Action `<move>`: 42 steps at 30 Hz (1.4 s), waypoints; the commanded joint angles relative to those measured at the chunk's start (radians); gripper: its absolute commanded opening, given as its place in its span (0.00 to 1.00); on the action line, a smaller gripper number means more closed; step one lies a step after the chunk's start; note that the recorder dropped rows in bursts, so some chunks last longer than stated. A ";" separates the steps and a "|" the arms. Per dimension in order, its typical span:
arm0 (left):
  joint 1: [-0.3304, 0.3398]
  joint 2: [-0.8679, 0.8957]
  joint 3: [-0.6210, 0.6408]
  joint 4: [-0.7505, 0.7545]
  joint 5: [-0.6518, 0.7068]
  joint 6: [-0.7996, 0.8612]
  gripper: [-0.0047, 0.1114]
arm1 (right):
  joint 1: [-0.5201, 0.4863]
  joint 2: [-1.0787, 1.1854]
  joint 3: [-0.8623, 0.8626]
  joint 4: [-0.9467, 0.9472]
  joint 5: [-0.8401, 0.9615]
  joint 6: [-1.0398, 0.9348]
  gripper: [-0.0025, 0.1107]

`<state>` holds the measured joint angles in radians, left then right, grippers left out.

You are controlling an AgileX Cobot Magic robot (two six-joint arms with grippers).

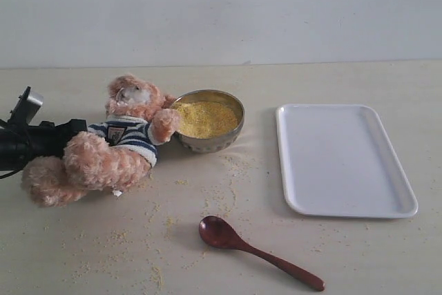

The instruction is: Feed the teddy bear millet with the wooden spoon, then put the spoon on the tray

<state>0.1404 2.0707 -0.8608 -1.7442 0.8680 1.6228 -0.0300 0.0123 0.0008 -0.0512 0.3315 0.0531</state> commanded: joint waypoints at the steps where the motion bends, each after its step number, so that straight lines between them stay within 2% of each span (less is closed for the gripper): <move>1: -0.004 0.000 -0.002 0.000 -0.029 0.020 0.08 | 0.003 0.000 -0.001 -0.003 -0.009 -0.004 0.02; 6: 0.025 0.000 -0.002 0.000 -0.005 0.023 0.08 | 0.003 0.000 -0.001 -0.003 -0.009 -0.004 0.02; 11: 0.102 -0.024 -0.002 0.000 0.153 -0.017 0.08 | 0.003 0.000 -0.001 -0.003 -0.009 -0.004 0.02; 16: 0.158 -0.095 0.016 0.037 0.164 -0.026 0.08 | 0.003 0.000 -0.001 -0.003 -0.009 -0.004 0.02; 23: 0.164 -0.170 0.047 0.038 0.213 -0.041 0.08 | 0.003 0.000 -0.001 -0.003 -0.009 -0.004 0.02; 26: 0.164 -0.210 0.083 0.035 0.182 -0.034 0.08 | 0.003 0.000 -0.001 -0.003 -0.009 -0.004 0.02; 35: 0.166 -0.364 0.276 0.025 0.174 -0.013 0.08 | 0.003 0.000 -0.001 -0.003 -0.009 -0.004 0.02; 42: 0.166 -0.461 0.343 0.043 0.179 0.046 0.08 | 0.003 0.000 -0.001 -0.003 -0.009 -0.004 0.02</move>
<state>0.3035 1.6293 -0.5291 -1.6994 1.0244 1.6601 -0.0300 0.0123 0.0008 -0.0512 0.3315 0.0531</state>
